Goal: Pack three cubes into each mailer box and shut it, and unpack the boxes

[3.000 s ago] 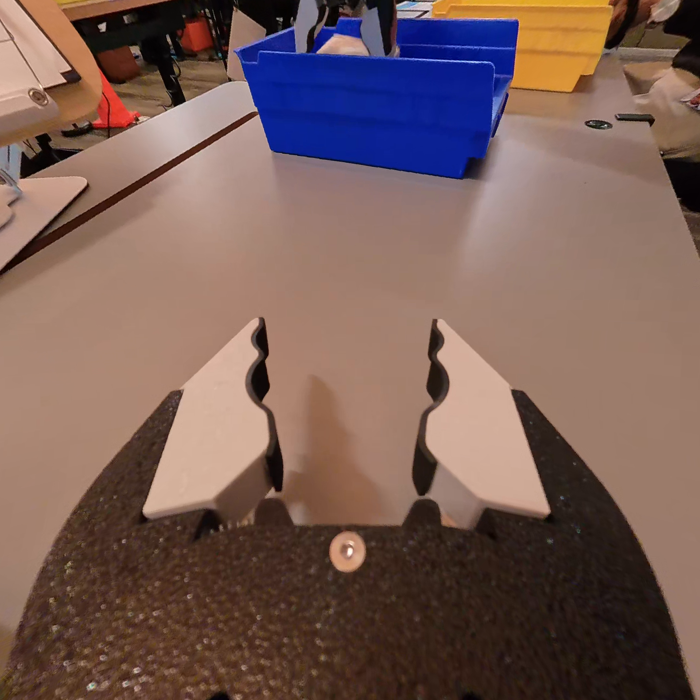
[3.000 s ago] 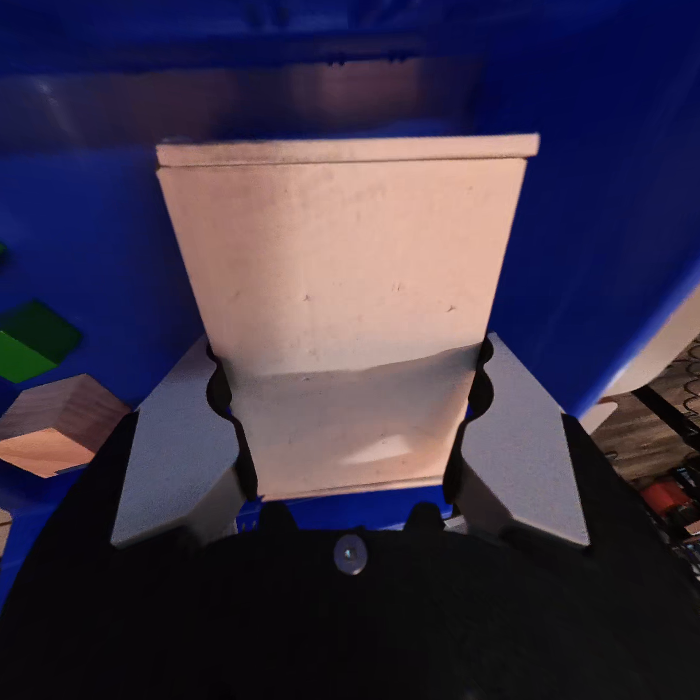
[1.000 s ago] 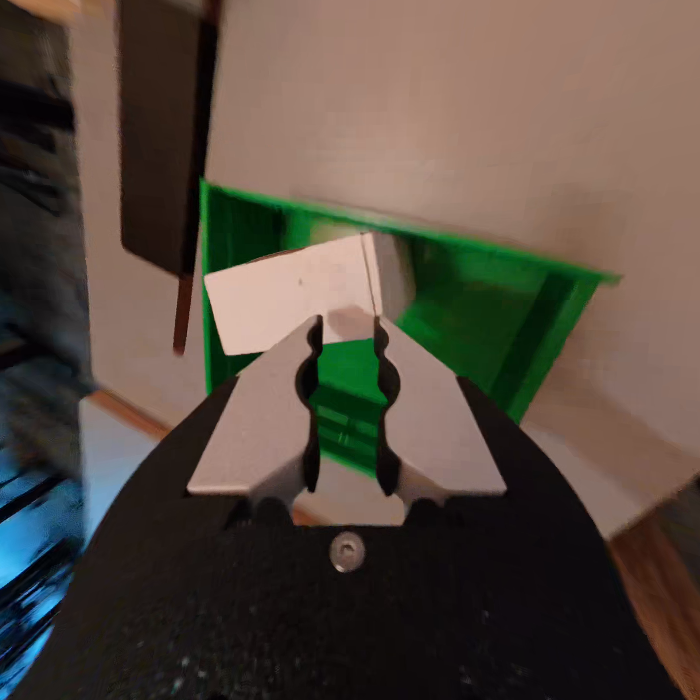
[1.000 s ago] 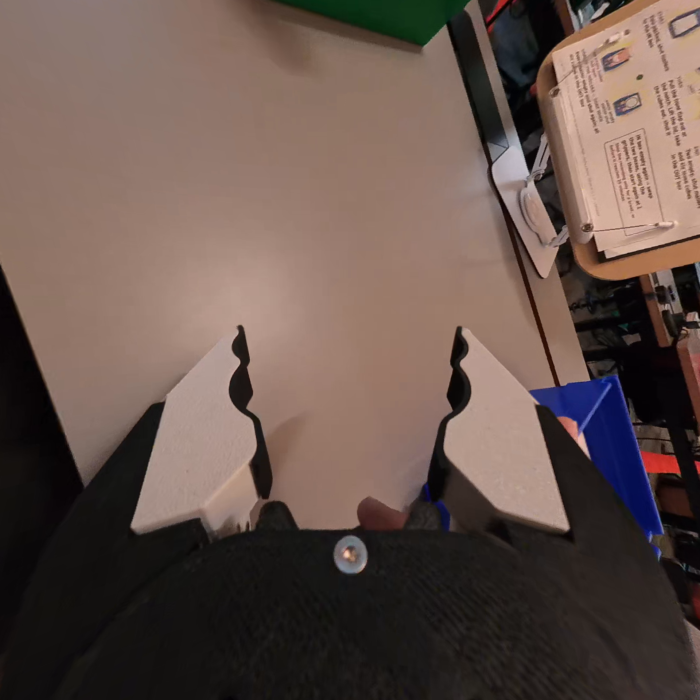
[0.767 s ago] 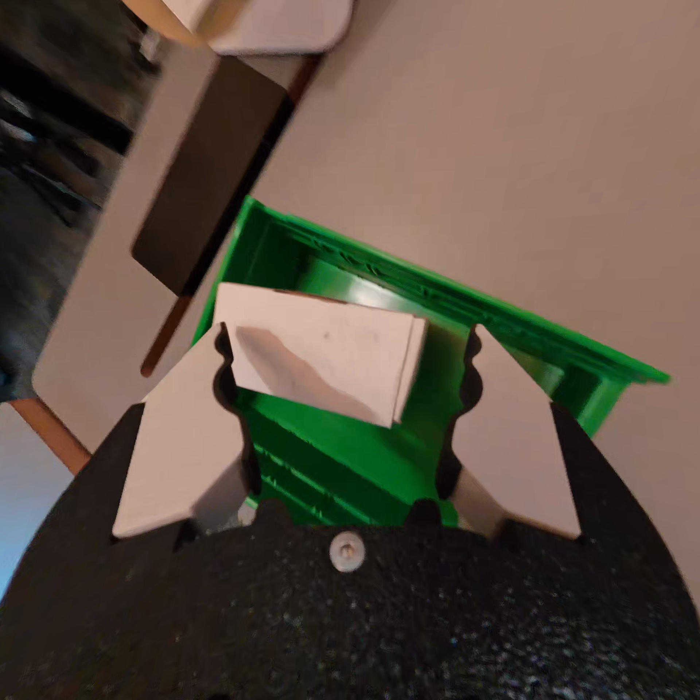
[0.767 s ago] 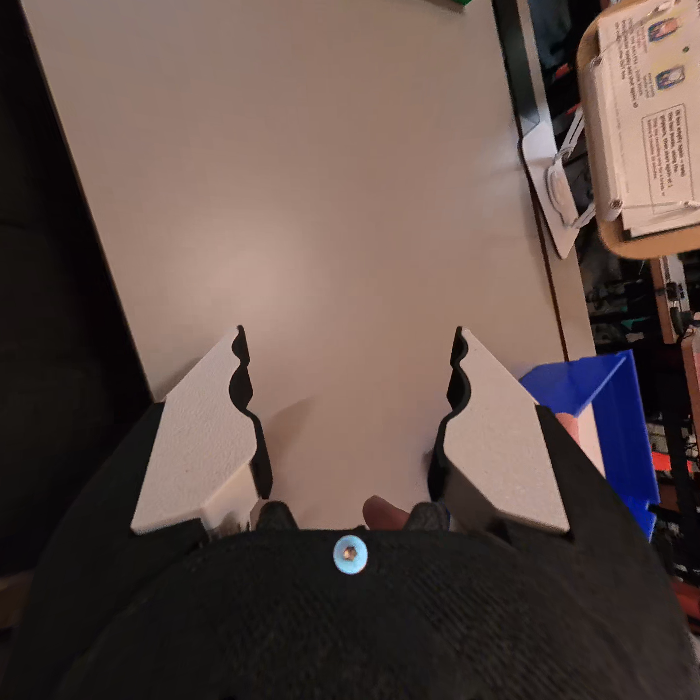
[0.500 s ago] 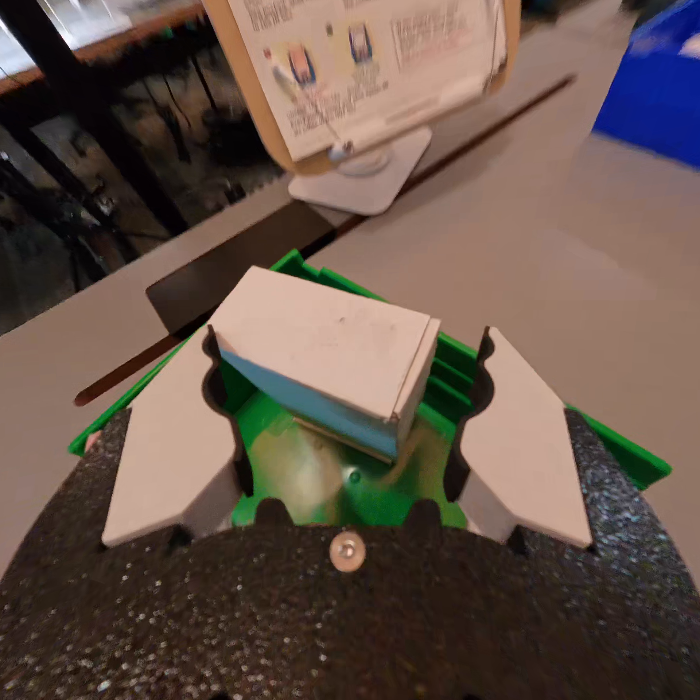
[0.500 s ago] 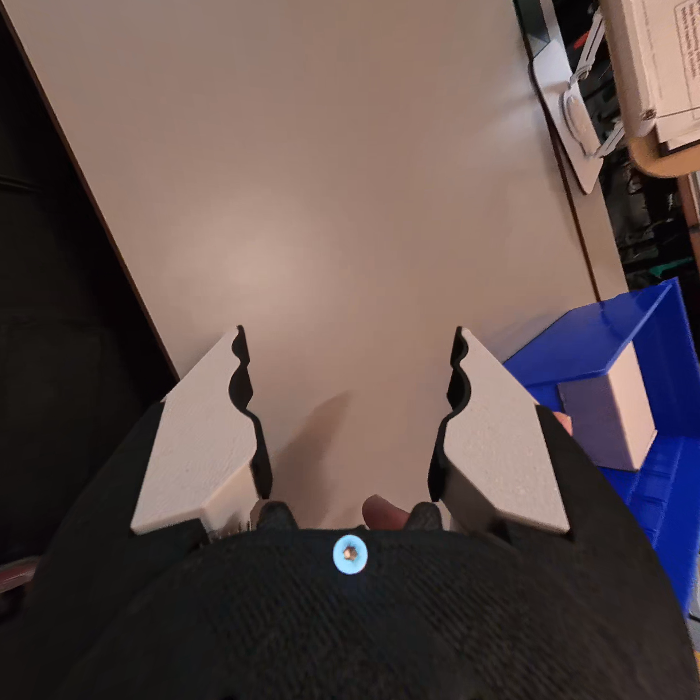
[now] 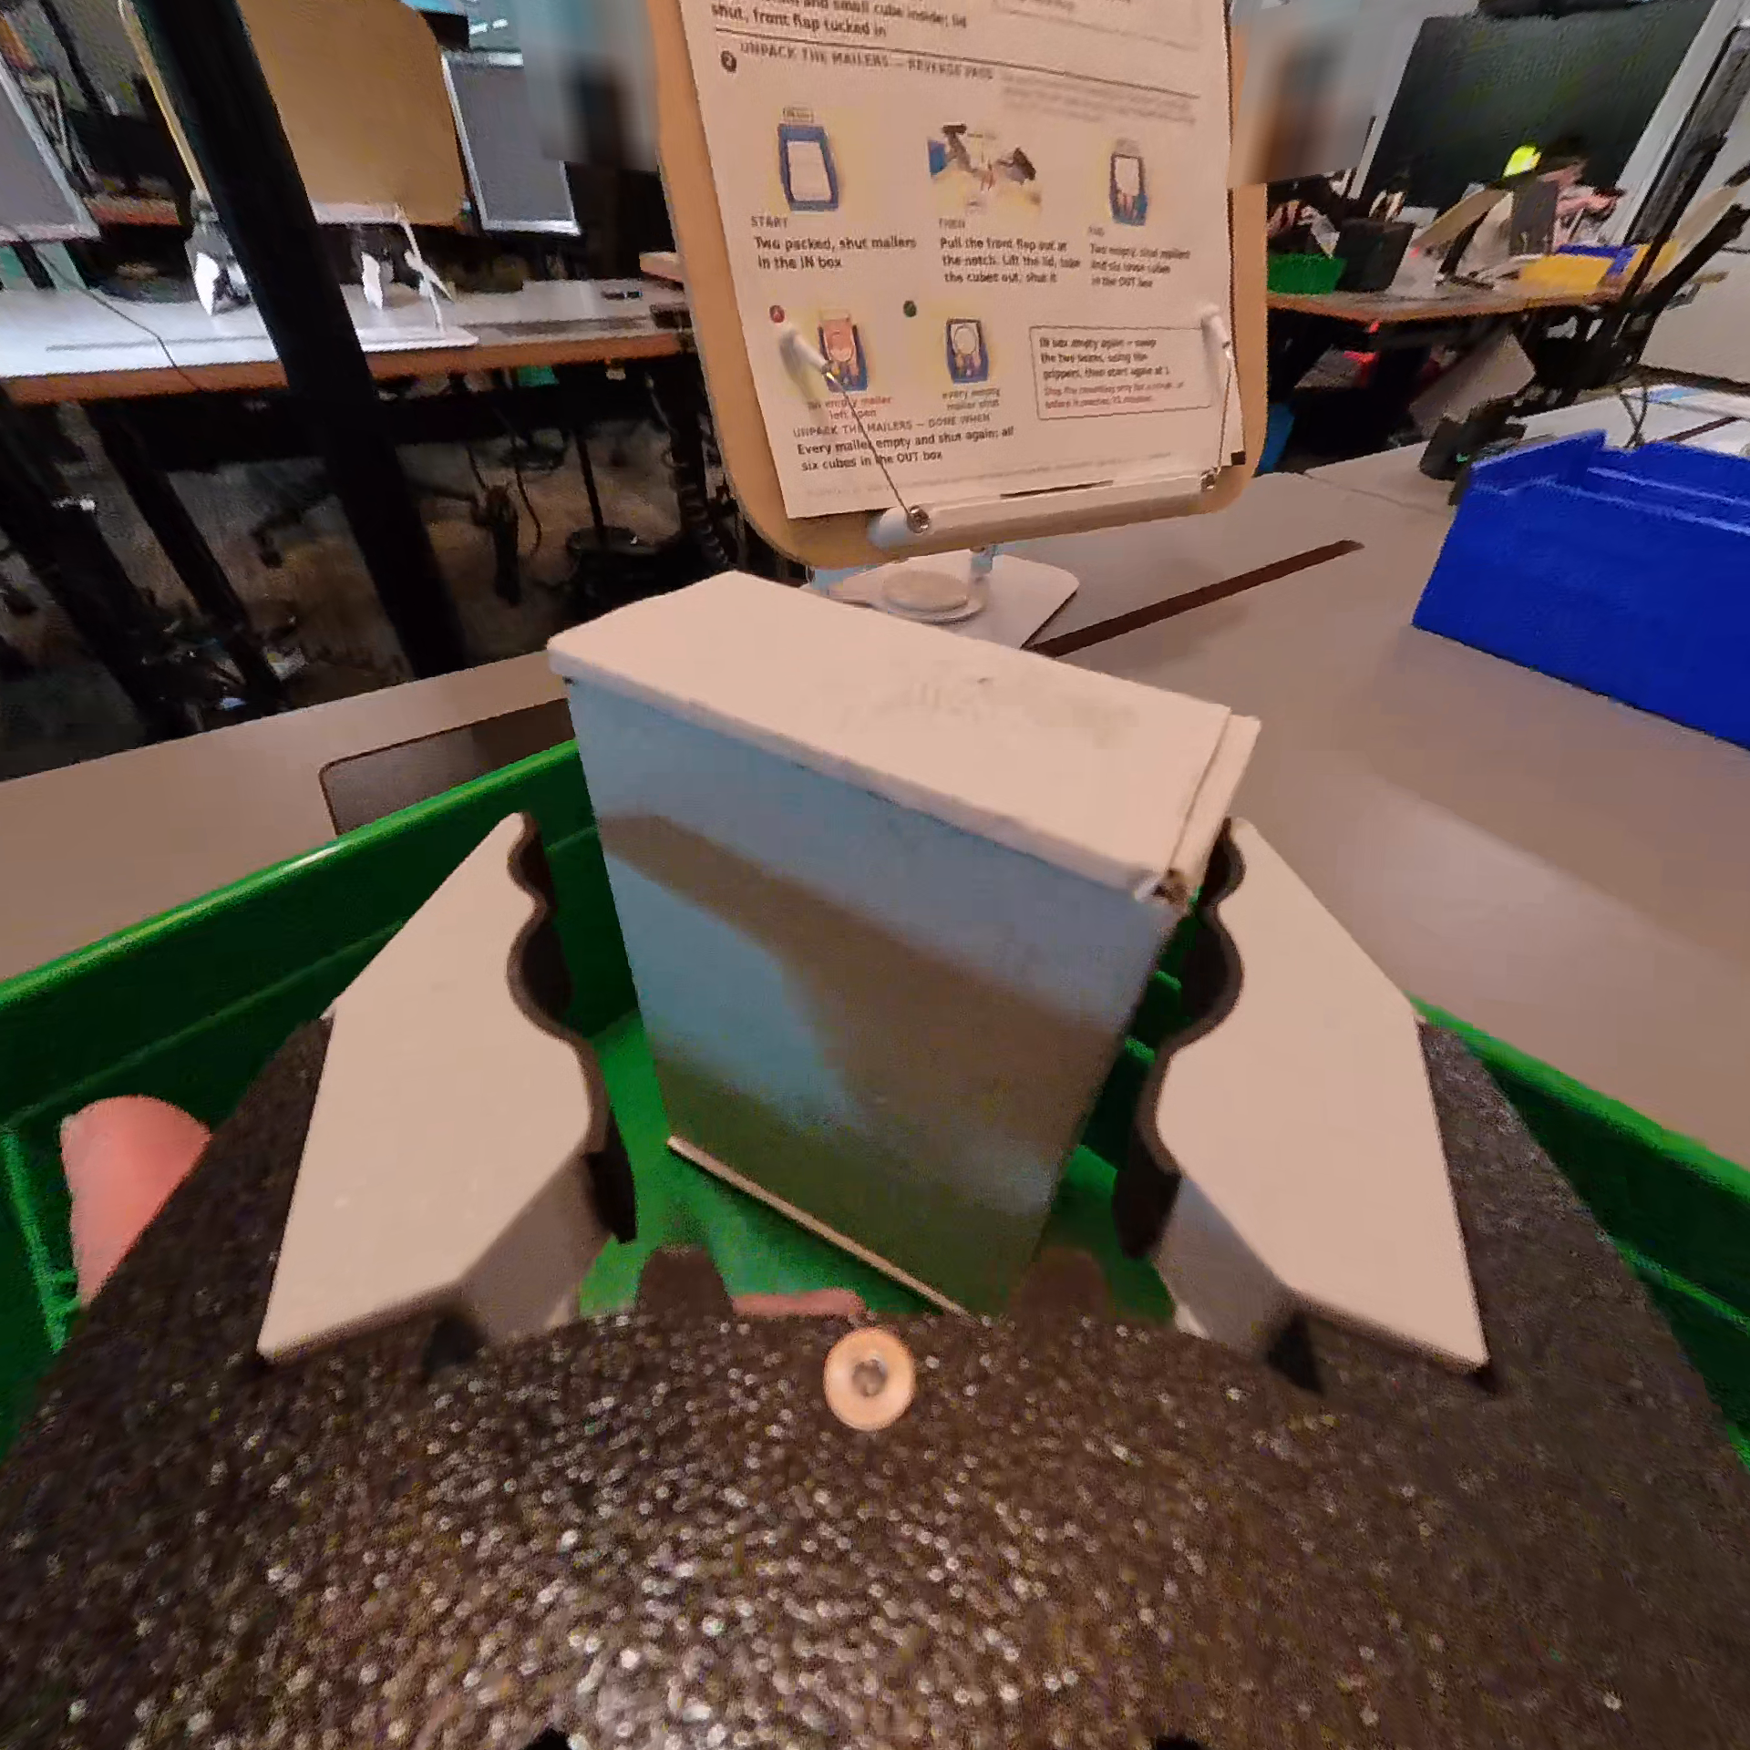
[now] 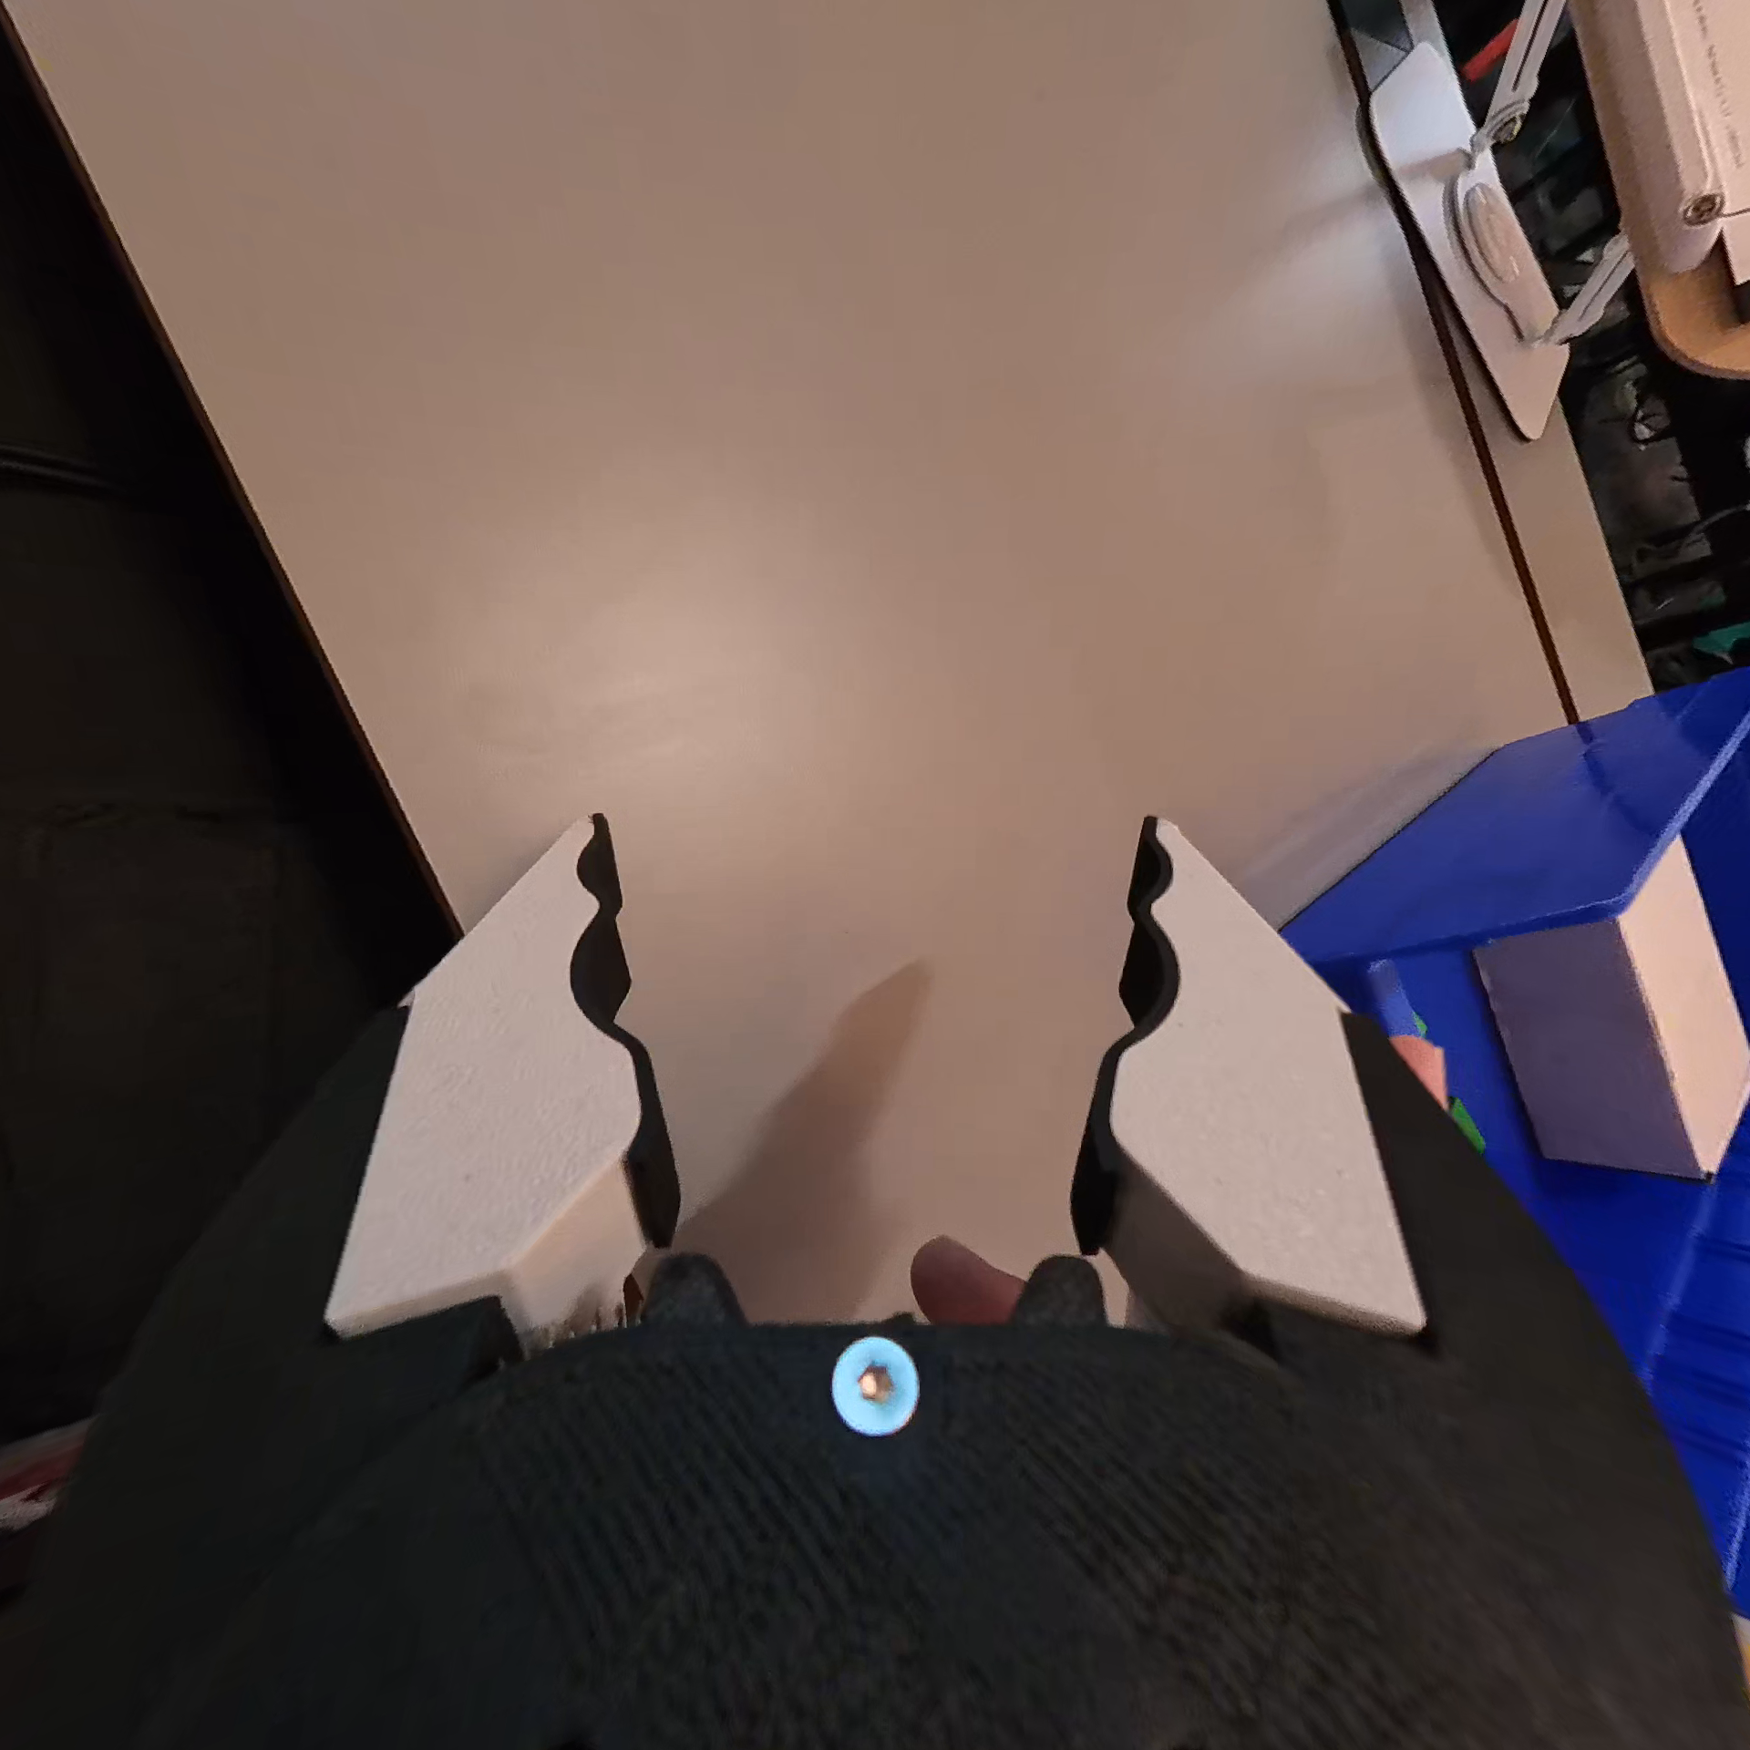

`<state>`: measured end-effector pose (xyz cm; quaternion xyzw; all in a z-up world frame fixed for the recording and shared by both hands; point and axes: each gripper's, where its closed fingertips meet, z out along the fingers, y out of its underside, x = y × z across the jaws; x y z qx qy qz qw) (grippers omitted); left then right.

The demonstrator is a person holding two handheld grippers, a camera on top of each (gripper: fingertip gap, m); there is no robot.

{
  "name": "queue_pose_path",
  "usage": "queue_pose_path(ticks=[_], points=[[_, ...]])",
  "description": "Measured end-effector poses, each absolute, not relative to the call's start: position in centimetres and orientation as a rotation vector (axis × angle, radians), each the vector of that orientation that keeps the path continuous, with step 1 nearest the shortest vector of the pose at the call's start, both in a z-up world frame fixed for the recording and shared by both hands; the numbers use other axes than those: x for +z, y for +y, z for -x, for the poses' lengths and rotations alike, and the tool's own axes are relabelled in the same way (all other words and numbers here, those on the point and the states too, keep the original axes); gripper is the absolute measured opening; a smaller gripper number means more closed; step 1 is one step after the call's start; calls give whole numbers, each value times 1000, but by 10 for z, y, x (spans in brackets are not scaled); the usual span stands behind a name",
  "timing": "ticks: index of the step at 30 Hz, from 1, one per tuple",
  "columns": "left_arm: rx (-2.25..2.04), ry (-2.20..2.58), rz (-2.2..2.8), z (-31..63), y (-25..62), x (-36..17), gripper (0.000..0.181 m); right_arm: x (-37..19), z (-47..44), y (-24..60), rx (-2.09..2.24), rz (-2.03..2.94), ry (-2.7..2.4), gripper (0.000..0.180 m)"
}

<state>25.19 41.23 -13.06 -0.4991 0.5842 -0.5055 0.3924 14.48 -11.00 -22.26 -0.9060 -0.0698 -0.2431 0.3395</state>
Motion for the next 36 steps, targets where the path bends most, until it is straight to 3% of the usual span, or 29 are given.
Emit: queue_pose_path(ticks=[5, 19, 26, 31, 36], points=[[-1281, 1659, 1337, -260, 410, -182, 157, -228, -142, -116, -633, 2396, -208, 108], [-1262, 1768, 1228, -266, 403, -183, 142, -213, -156, -110, -737, 2341, -138, 107], [-1056, 1714, 1111, -255, 388, -104, 141, -194, -161, -94, -801, 2261, -135, 106], [-797, 1931, 994, -228, 330, -47, 141, -178, -166, -86, -841, 2205, -139, 107], [-524, 2235, 986, -194, 238, -40, 142, -155, -179, -79, -857, 2109, -91, 105]])
